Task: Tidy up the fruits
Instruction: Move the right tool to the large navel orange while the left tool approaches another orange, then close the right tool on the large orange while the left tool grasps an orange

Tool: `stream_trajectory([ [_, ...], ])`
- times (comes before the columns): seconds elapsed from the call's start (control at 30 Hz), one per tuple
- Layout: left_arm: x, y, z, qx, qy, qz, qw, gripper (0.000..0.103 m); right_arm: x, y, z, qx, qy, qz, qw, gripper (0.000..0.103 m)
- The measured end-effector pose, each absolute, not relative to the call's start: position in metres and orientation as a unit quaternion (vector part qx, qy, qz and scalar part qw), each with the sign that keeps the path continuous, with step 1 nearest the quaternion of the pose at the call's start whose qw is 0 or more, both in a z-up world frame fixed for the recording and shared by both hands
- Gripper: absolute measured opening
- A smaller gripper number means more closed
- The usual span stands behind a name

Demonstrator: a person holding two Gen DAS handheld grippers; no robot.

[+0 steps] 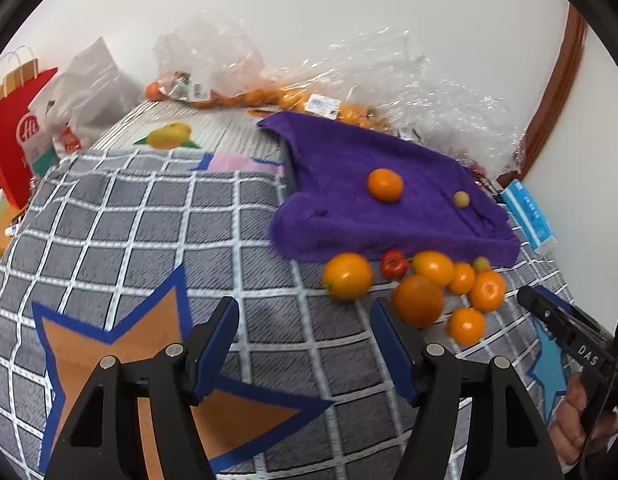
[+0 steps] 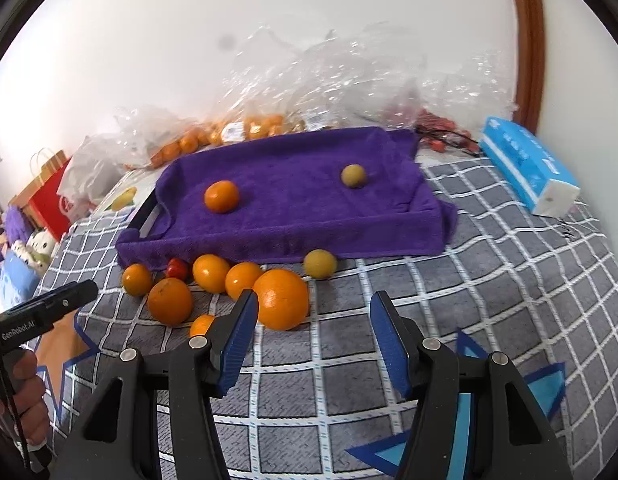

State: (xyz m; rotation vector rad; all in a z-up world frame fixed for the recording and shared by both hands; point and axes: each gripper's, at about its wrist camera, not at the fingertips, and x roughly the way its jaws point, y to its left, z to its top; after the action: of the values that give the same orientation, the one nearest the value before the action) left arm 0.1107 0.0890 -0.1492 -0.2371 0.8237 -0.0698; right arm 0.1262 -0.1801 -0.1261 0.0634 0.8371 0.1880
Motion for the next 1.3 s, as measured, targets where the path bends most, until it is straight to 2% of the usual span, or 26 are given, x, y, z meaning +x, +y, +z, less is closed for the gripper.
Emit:
stream_trajectory([
  [0.3, 0.111, 0.089, -0.169, -0.111, 0.404, -0.041, 0.907, 0.066, 0.154, -0.161, -0.155, 0.014, 0.434, 0.123, 0.892, 0.058],
  [0.43, 0.110, 0.087, -0.164, -0.119, 0.403, -0.053, 0.906, 0.064, 0.166, -0.159, -0.167, 0.016, 0.457, 0.135, 0.879, 0.042],
  [0.67, 0.139, 0.067, -0.150, -0.109, 0.408, -0.061, 0.904, 0.064, 0.153, -0.170, -0.157, -0.003, 0.428, 0.127, 0.895, 0.041],
  [0.83, 0.156, 0.054, -0.162, -0.096, 0.419, -0.053, 0.901, 0.052, 0.147, -0.189, -0.156, -0.020, 0.409, 0.105, 0.906, 0.041],
  [0.97, 0.158, 0.053, -0.169, -0.104, 0.415, -0.051, 0.903, 0.034, 0.146, -0.195, -0.154, 0.004, 0.401, 0.120, 0.908, 0.041],
  [1.3, 0.157, 0.057, -0.172, -0.126, 0.411, -0.071, 0.900, 0.034, 0.154, -0.184, -0.164, -0.025, 0.434, 0.117, 0.893, 0.042],
])
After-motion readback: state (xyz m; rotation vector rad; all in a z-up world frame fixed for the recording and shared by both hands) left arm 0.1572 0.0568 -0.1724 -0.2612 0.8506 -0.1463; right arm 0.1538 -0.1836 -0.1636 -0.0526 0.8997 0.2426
